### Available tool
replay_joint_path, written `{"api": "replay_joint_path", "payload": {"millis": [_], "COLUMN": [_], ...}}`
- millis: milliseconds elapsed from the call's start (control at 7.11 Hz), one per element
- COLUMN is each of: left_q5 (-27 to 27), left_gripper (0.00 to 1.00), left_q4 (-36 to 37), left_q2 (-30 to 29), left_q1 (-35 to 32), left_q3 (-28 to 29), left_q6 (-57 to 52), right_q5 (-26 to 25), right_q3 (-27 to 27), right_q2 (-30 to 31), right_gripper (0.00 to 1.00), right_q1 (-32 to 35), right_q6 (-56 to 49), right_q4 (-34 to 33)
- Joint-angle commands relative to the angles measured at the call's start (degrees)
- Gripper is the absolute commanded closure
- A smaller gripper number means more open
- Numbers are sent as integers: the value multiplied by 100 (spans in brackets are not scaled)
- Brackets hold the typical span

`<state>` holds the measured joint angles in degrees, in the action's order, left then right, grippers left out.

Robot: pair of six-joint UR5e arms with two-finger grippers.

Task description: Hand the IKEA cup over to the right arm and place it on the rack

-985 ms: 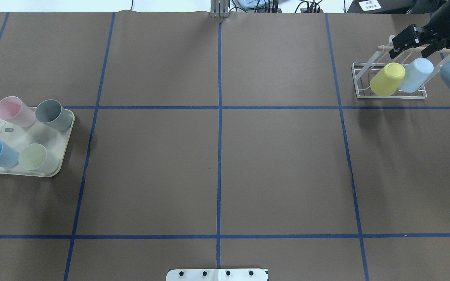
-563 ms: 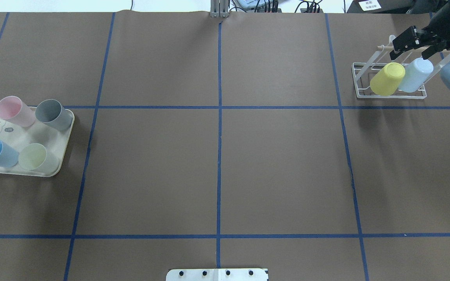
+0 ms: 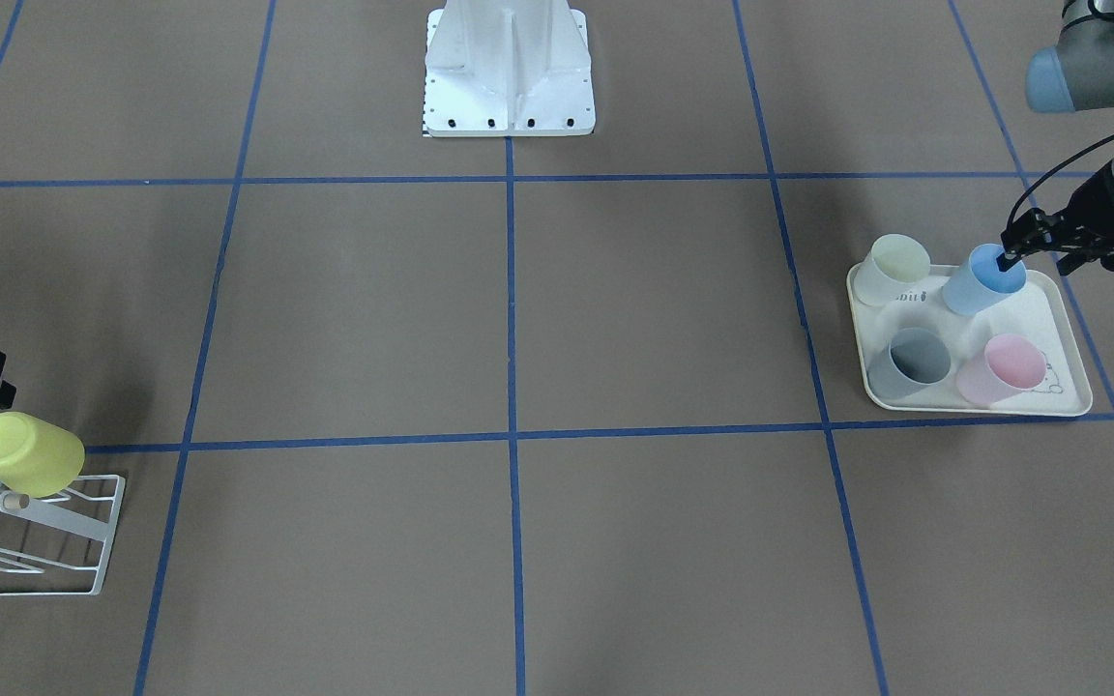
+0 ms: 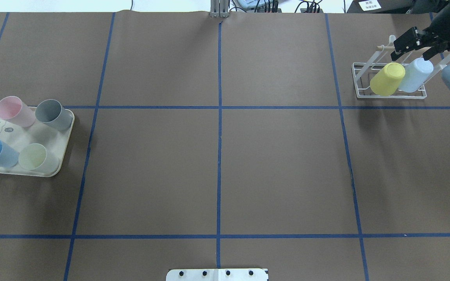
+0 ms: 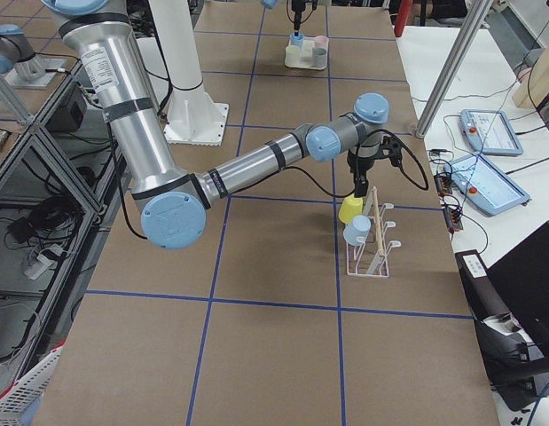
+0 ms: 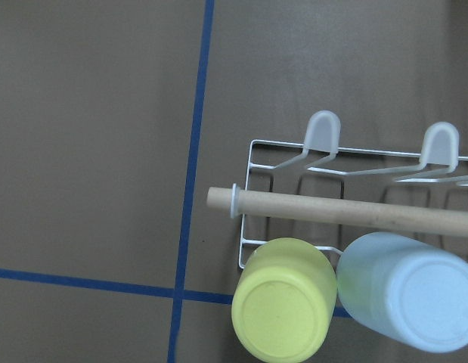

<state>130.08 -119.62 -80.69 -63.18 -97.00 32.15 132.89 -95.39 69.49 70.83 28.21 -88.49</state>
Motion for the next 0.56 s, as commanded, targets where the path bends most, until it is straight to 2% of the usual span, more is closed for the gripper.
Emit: {"api": "replay_joint_path", "payload": {"millis": [0,141,281,422], "left_q5": [9,9,-9,8], "left_gripper": [36,75,95,100], "left_q4": [0,8,17,17], "left_q2": [-26,-35,-96,-131], "left_q1": [104,104,104,104], "left_q3": [41,50,76,103], "left_q6": [2,2,-6,2], "right_q5": [0,0,0,0], "right_q3": [-5,-5,-5,-5], "right_q2": [12,12,12,12], "right_gripper": [1,1,1,1], "right_q1": [1,1,-8,0], "right_q6": [0,0,0,0], "right_q4": [7,7,7,7]}}
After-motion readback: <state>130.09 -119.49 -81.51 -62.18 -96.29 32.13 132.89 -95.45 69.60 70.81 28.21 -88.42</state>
